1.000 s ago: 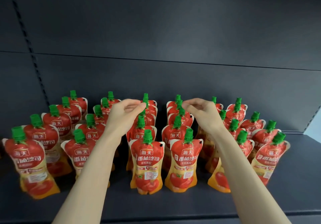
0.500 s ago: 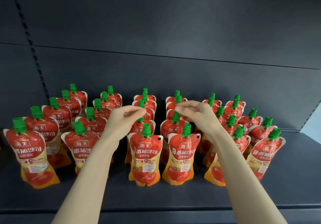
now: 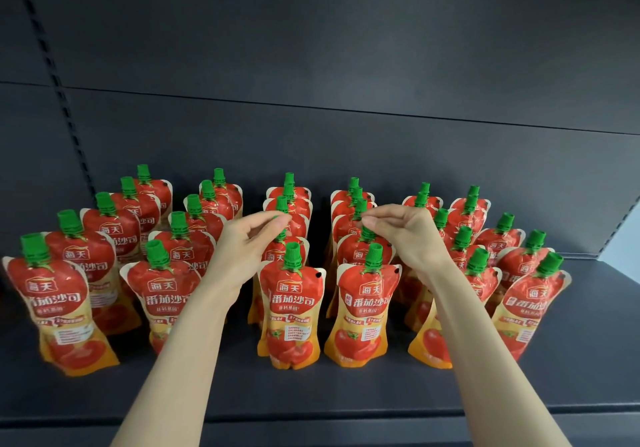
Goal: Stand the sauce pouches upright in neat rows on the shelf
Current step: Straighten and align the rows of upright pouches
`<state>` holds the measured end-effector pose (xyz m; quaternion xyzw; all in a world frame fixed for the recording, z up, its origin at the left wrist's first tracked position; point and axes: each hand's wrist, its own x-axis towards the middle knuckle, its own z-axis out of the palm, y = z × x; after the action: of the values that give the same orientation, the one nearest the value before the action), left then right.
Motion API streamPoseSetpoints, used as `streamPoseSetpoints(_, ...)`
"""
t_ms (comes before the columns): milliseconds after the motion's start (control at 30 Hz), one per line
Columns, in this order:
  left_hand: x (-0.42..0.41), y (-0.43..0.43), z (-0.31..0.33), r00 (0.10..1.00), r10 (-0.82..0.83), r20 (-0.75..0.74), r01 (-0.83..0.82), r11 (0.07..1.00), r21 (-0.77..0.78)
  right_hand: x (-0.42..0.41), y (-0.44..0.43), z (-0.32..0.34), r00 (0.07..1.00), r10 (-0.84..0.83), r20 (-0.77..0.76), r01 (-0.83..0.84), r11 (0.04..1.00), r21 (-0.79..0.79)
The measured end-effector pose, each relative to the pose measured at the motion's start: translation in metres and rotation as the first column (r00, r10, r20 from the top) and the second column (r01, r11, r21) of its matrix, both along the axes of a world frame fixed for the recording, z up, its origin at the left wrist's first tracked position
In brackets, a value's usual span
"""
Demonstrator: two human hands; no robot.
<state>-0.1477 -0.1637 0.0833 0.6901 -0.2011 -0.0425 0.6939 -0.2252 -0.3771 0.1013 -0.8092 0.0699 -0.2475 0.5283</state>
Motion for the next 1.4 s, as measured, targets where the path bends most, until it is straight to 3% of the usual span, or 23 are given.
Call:
streamPoseSetpoints(367,0.0,-0.001,-0.002,0.998,0.047,0.048,-0.046,0.999,-0.013,0.0,0.005,-0.013,0.999,0.007,-0.038,-0.002,0.991,0.131)
streamPoseSetpoints(1067,-0.003,-0.001,0.001,0.999,0.033,-0.037,-0.034,0.999,-0.017,-0.001,0.004,-0.009,0.996,0.015,-0.092,-0.003,0.992,0.127)
streamPoseSetpoints(1267,-0.008,0.002,0.01,0.992,0.088,0.09,-0.096,0.992,0.078,-0.009,0.013,-0.002,0.998,-0.039,-0.052,0.044,0.994,0.098)
streamPoseSetpoints(1400,-0.021,0.007,0.012,0.969,0.15,0.194,-0.161,0.986,0.043,-0.024,0.021,0.004,0.991,-0.124,0.058,0.121,0.992,0.041)
